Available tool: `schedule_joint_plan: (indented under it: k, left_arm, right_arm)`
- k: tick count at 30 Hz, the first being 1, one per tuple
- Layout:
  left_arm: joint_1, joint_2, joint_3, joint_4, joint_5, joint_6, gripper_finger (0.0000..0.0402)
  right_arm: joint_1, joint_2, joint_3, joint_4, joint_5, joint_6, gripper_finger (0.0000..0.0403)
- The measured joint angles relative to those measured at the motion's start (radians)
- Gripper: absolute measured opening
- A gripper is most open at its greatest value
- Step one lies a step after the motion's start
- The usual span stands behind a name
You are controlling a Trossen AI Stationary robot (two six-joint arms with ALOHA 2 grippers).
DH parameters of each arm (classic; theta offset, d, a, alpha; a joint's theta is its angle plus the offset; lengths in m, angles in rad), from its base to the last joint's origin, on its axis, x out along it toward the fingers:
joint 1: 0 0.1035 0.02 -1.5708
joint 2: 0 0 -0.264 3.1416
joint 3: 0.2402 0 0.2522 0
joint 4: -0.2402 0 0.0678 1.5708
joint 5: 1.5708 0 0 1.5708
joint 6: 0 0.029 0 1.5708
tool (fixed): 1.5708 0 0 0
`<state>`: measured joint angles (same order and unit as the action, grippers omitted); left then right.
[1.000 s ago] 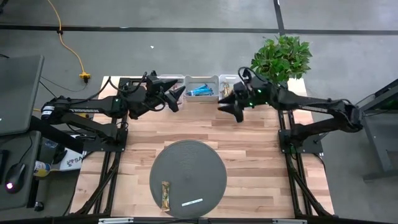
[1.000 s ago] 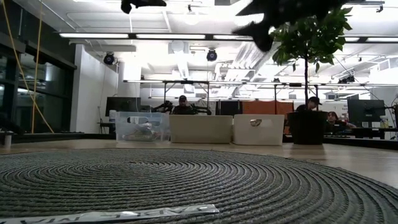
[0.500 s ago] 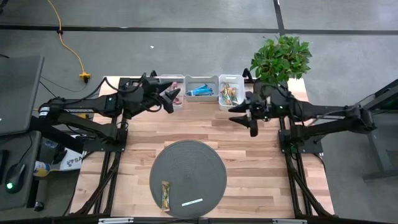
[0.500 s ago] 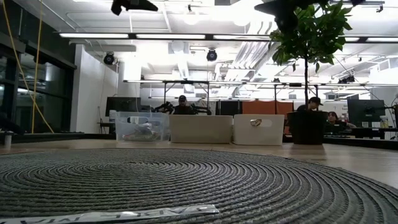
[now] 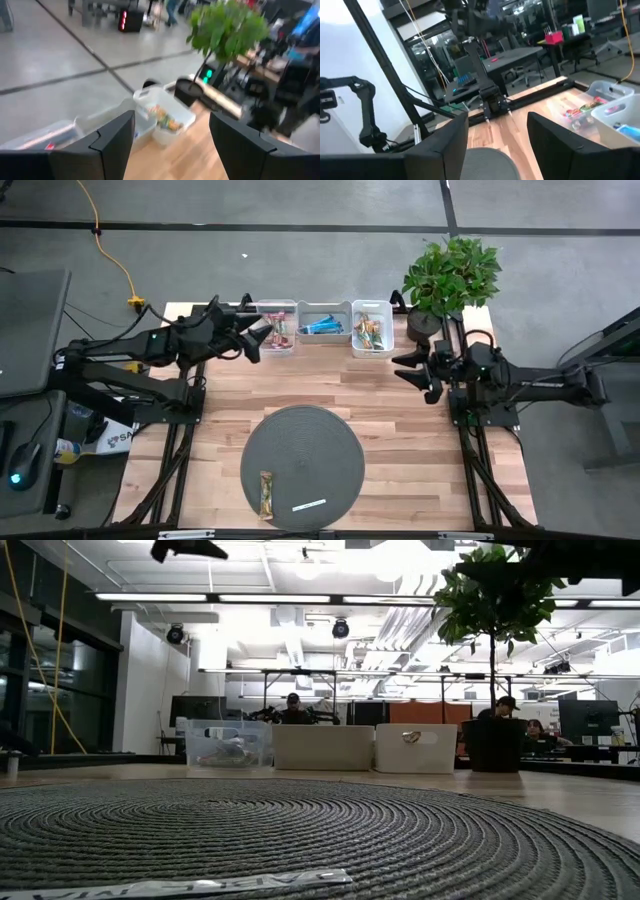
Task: Pick and place Granola Bars by type
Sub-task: Put the orange granola bar into the white bin
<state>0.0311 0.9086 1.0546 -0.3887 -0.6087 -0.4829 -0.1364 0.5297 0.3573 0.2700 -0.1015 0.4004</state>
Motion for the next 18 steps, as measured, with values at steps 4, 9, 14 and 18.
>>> schedule_joint_plan:
  k: [4,9,14,18]
  left_arm:
    - [-0.030,-0.024,-0.001,-0.113,0.022,-0.041,0.0253]
    - [-0.116,-0.029,-0.001,-0.265,0.030,-0.128,0.0253]
    - [-0.230,-0.027,-0.001,-0.410,0.057,-0.300,0.0253]
    - [-0.322,-0.024,-0.002,-0.490,0.060,-0.514,0.0253]
  right_arm:
    - [0.000,-0.042,0.000,-0.057,0.015,-0.048,0.0189]
    - [0.000,-0.056,0.000,-0.106,0.007,-0.065,0.0188]
    - [0.000,-0.053,0.000,-0.117,0.006,-0.062,0.0188]
    - [0.000,-0.052,0.000,-0.126,0.006,-0.066,0.0189]
